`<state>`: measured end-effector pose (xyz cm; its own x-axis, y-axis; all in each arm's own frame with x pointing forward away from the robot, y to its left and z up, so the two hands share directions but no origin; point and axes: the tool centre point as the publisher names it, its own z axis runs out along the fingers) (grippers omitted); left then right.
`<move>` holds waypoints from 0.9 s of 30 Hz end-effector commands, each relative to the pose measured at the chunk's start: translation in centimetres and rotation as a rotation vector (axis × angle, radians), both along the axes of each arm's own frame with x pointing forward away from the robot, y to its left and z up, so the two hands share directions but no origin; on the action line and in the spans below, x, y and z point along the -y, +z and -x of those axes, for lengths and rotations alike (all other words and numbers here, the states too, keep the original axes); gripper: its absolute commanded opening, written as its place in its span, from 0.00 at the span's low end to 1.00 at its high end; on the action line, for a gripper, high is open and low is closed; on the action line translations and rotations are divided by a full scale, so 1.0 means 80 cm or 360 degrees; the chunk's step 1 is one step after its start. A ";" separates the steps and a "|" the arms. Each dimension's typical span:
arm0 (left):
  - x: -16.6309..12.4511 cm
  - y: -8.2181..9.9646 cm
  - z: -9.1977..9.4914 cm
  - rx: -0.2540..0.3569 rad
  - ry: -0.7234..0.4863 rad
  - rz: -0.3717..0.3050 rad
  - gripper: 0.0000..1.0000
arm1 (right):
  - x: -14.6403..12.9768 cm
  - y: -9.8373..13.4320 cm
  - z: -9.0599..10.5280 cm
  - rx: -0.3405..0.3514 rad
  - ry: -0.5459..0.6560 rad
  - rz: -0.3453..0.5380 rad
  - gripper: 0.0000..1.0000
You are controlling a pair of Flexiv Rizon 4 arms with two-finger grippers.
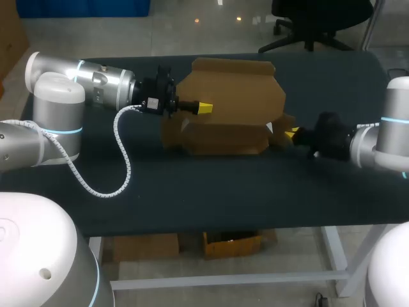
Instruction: Assemble the packaging by folding the flat box into shape, placing the metal phone stand inside, and closing the box properly
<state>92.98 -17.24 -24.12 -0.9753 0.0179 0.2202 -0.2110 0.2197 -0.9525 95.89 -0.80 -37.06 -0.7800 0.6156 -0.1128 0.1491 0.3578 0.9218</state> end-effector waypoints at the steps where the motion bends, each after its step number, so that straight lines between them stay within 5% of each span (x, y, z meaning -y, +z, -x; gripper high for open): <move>1: -0.001 -0.002 -0.001 -0.0002 -0.0006 0.0000 0.00 | -0.001 -0.003 0.005 0.0028 -0.0012 -0.0021 0.00; 27: -0.001 -0.002 -0.001 -0.0002 -0.0006 0.0000 0.00 | -0.008 -0.001 0.019 0.0064 -0.0251 -0.0081 0.00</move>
<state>92.98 -17.20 -24.11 -0.9753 0.0177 0.2203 -0.2112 0.2195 -0.9525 94.72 -0.40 -36.93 -0.7000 0.7083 -0.0915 0.1735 0.2929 0.9403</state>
